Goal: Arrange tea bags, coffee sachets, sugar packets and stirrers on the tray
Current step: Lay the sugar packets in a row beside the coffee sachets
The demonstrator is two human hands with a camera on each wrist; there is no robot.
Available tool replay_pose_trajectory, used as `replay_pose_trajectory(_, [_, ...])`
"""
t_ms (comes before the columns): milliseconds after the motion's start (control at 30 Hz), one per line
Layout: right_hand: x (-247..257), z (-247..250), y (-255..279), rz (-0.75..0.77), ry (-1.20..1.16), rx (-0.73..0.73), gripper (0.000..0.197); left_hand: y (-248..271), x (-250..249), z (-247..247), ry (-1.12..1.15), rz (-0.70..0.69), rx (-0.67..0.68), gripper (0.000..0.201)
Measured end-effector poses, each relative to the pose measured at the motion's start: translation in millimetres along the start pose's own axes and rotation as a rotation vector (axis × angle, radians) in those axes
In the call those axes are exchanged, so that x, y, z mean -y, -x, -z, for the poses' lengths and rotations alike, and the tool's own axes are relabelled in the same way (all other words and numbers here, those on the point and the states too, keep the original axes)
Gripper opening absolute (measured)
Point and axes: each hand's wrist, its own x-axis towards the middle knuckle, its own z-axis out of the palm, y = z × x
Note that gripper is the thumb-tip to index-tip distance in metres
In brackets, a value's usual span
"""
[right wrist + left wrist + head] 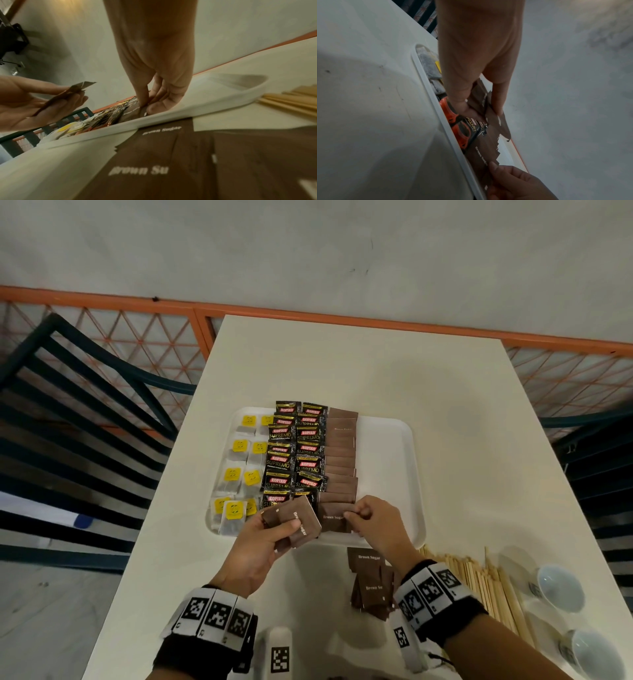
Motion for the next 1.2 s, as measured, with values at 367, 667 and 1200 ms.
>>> replay_pose_trajectory(367, [25.5, 1.5, 19.4, 0.160, -0.116, 0.276, 0.008, -4.3, 3.1, -15.5, -0.102, -0.030, -0.071, 0.024])
replay_pose_trajectory(667, [18.1, 12.2, 10.5, 0.107, -0.267, 0.230, 0.010, -4.8, 3.3, -10.7, -0.098, 0.008, -0.091, 0.018])
replay_pose_trajectory(1200, [11.5, 3.9, -2.3, 0.236, 0.233, 0.128, 0.016, -4.0, 6.1, -7.9, -0.467, -0.155, -0.122, 0.019])
